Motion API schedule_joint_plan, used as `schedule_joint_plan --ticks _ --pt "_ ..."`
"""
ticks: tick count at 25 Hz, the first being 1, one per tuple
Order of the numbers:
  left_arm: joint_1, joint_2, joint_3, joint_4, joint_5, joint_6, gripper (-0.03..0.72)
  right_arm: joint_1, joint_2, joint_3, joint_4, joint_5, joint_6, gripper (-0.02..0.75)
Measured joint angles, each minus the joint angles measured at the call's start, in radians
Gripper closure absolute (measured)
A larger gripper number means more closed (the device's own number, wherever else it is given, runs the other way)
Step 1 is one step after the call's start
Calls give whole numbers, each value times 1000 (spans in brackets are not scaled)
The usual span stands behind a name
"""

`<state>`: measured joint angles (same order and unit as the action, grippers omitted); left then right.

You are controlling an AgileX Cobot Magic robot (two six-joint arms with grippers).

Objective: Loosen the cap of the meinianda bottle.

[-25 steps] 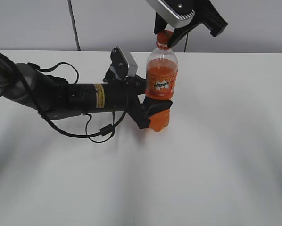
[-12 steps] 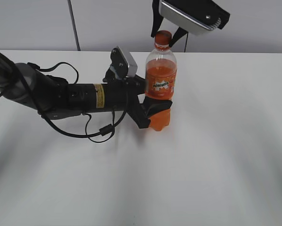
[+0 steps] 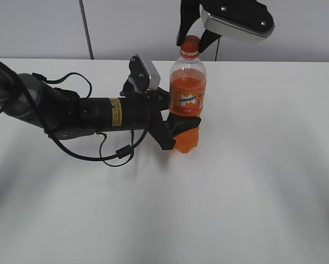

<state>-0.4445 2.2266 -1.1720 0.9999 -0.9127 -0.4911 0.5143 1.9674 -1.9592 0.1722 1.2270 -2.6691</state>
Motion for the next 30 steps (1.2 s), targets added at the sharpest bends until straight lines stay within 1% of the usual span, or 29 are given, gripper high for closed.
schedule_joint_plan --ticks 8,17,30 --pt "0 0 0 0 0 0 271 0 0 0 8 0 -169 461" --pt "1 0 0 0 0 0 271 0 0 0 30 -1 -439 461" --pt "1 0 0 0 -1 -2 271 0 -18 -1 41 -1 -463 464"
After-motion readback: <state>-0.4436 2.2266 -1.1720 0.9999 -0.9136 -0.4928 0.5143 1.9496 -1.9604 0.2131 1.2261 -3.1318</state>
